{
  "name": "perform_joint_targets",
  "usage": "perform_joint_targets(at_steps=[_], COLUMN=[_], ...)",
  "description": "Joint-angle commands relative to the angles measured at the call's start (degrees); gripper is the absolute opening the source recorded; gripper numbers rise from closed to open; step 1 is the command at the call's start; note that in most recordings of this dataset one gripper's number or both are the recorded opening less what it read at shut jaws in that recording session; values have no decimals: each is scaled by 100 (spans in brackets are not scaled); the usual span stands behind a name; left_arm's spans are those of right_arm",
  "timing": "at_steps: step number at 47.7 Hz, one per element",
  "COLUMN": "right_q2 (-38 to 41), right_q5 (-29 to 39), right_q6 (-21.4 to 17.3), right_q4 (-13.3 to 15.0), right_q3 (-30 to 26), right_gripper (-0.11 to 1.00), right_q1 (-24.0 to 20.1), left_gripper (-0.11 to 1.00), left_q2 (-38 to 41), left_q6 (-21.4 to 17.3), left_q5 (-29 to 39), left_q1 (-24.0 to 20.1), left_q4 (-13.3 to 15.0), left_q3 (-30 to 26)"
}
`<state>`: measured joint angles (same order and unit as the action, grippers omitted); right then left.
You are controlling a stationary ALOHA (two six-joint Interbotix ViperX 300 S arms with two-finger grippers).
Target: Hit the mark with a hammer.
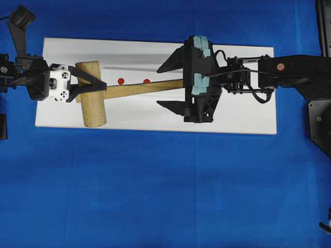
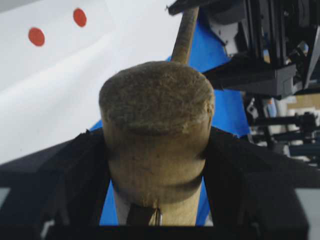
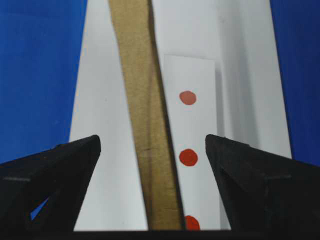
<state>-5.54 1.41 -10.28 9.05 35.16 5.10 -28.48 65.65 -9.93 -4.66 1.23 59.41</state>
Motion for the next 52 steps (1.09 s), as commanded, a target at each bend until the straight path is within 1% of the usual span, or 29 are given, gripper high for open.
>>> perform_joint_targets(at_steps=[1, 6, 11, 15, 17, 24, 26, 28, 52], right_q2=[-123, -114, -88, -35, -18, 18, 18, 18, 18], right_q5=[-18, -9, 18, 79, 123, 185, 185, 176, 105], right_q6=[9, 9, 9, 9, 9, 9, 9, 9, -26], right_q4=[53, 149, 343, 492, 545, 650, 668, 686, 686], right_q3=[-158, -158, -176, -202, -211, -220, -220, -229, -220], right_gripper=[88, 87, 87, 81, 73, 27, 17, 10, 9], right_q1=[-18, -44, -105, -132, -132, -149, -158, -167, -193], left_gripper=[47, 47, 47, 47, 47, 47, 47, 47, 47], left_q2=[-79, -79, -70, -62, -62, -35, -35, -35, -35], left_q6=[9, 9, 9, 18, 26, 35, 26, 26, -53], left_q5=[-35, -35, -35, -62, -79, -88, -88, -97, -193], left_q1=[70, 97, 114, 141, 158, 246, 272, 281, 281], left_q4=[-26, -18, -18, -26, -18, -18, -26, -18, -26], left_q3=[-105, -97, -105, -114, -123, -149, -167, -185, -185])
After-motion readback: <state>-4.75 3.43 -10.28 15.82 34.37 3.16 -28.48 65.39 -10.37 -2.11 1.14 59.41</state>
